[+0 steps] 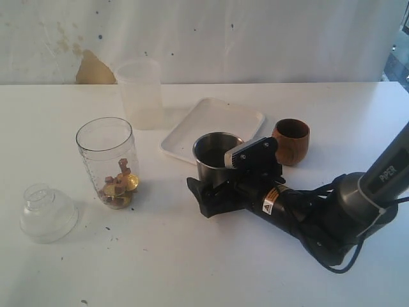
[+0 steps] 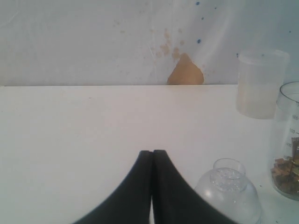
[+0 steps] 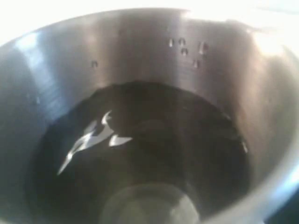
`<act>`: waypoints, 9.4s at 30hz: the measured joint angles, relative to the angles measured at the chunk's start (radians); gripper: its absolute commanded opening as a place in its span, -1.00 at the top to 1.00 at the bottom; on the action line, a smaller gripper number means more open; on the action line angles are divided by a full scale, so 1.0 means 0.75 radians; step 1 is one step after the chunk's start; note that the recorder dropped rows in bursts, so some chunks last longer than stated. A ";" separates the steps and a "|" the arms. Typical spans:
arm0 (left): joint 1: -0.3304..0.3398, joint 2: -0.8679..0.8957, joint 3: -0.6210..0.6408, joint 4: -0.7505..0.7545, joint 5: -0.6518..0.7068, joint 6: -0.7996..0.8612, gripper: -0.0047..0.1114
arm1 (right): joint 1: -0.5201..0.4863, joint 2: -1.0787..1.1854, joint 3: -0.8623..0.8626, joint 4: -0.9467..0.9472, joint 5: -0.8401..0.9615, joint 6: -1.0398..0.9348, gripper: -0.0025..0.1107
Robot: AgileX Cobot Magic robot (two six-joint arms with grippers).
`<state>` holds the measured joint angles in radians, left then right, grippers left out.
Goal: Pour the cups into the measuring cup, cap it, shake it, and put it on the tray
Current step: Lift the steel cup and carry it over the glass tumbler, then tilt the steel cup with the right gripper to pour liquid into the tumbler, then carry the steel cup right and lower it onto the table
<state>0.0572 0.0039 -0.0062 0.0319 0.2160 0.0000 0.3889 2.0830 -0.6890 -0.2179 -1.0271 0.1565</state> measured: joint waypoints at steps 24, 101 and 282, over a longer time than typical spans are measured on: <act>0.000 0.000 0.000 0.000 0.000 0.000 0.92 | 0.000 -0.203 -0.035 -0.242 0.253 0.028 0.96; 0.000 0.000 0.000 0.000 0.000 0.000 0.92 | 0.103 -0.068 -0.896 -0.554 0.819 -0.344 0.96; 0.000 0.000 0.000 0.000 0.000 0.000 0.92 | -0.757 -0.505 -0.146 -1.131 0.173 0.844 0.96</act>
<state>0.0572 0.0039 -0.0062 0.0319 0.2160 0.0000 -0.1787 1.7045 -0.7983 -1.0660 -0.8973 0.7893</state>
